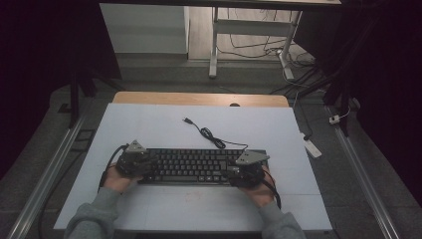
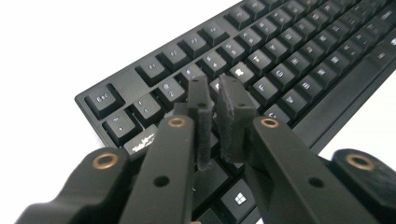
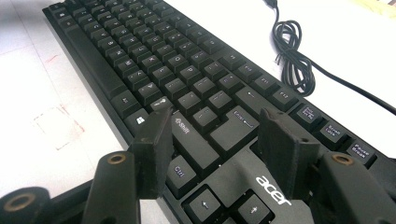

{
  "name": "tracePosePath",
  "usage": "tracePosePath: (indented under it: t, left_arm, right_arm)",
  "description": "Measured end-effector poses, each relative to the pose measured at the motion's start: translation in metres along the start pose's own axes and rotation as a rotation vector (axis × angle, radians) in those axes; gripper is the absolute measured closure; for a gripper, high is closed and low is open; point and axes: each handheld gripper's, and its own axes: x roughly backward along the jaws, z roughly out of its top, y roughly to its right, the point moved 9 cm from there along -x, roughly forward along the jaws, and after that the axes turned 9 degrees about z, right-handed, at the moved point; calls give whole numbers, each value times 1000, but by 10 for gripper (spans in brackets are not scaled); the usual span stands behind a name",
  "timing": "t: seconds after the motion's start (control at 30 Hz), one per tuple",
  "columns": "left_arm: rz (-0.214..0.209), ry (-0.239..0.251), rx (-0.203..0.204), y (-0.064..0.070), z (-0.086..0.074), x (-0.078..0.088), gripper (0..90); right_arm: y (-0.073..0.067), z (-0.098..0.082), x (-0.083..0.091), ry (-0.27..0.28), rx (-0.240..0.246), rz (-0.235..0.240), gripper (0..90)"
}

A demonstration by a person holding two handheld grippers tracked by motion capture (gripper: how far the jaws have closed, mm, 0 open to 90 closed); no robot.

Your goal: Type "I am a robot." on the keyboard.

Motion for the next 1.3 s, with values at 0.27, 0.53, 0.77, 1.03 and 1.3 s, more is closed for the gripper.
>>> tracePosePath:
  t: [0.27, 0.53, 0.77, 1.03, 1.3]
  left_arm:
    - [-2, 42, 22, 0, 6, 5, 571]
    - [2, 62, 30, 2, 10, 8, 405]
    - [3, 52, 33, 3, 13, 9, 296]
    - [2, 69, 45, 3, 16, 12, 245]
    - [-24, 71, 23, 10, 18, 12, 237]
  right_arm:
    - [1, 0, 0, 1, -3, -3, 453]
    - [0, -1, 1, 2, -3, -4, 453]
    - [1, 0, 6, 16, -9, -13, 452]
    - [4, -7, 16, 25, -20, -30, 453]
    - [5, -7, 17, 30, -17, -31, 453]
